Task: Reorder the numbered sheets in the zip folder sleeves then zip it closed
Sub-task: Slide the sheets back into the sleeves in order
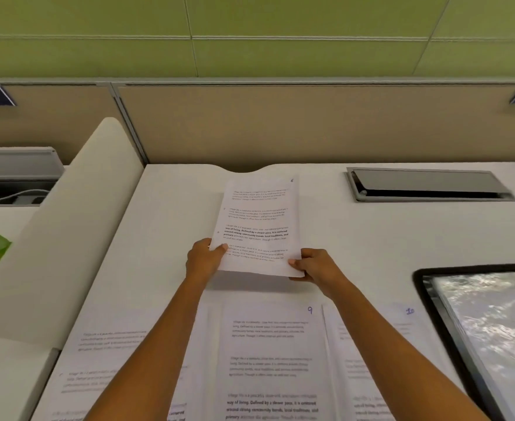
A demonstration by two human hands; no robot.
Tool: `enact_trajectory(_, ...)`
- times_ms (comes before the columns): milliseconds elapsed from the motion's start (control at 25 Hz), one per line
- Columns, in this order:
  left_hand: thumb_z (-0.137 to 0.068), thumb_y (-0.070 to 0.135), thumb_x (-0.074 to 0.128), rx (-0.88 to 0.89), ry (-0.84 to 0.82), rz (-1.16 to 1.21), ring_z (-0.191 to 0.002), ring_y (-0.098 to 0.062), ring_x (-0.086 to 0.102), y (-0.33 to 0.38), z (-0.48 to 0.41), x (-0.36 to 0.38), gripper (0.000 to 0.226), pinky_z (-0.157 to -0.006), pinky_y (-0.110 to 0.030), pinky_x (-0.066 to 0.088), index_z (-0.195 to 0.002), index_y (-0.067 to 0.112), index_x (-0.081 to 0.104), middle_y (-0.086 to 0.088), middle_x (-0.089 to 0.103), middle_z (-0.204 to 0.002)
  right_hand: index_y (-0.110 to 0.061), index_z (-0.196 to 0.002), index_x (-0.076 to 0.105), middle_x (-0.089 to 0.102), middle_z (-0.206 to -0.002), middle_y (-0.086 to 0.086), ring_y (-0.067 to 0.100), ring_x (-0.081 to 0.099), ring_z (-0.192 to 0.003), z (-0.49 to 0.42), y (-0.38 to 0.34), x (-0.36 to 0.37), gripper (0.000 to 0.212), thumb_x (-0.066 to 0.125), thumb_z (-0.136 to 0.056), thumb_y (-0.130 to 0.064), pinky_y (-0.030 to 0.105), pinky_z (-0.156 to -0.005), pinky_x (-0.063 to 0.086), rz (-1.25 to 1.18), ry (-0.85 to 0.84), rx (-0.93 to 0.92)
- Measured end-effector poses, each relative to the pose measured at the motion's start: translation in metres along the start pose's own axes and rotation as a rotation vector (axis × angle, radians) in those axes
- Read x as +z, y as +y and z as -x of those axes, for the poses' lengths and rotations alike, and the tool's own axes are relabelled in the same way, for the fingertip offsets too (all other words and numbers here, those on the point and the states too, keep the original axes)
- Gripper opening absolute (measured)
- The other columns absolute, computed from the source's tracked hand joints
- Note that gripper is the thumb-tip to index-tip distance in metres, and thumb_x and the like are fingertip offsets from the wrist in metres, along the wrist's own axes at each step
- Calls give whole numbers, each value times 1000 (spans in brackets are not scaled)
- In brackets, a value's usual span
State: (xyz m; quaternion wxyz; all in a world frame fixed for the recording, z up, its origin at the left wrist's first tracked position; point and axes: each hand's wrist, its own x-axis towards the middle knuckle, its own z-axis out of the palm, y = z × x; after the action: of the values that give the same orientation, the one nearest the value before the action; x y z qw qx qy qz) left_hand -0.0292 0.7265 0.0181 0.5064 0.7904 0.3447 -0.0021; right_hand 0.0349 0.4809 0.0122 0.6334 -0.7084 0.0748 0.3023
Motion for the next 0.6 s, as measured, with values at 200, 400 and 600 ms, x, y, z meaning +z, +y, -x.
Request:
enact_trajectory(200,-88,14,68,-23,-167,210,-91,-24,64,45,64,78,28,-75,-31,52,-115,7,65,-11,68,-112,9,-109,64,69,-111,12,25,67,-98,47,20,-114,21,64,-88,1,31,-67,60,-25,50,-2)
enact_trajectory(400,-90,12,66,-11,-313,225,-91,-24,65,84,140,178,30,-64,-27,51,-119,7,62,-11,68,-114,-4,-113,66,72,-108,7,21,69,-94,107,36,-235,26,63,-88,1,27,-64,57,-74,117,-40)
enact_trajectory(600,-92,9,62,-26,-451,205,-91,-23,64,113,212,278,32,-59,-26,51,-124,4,58,-12,65,-118,-9,-119,64,70,-114,6,28,66,-103,154,60,-347,34,65,-85,-2,38,-82,57,-45,200,-42)
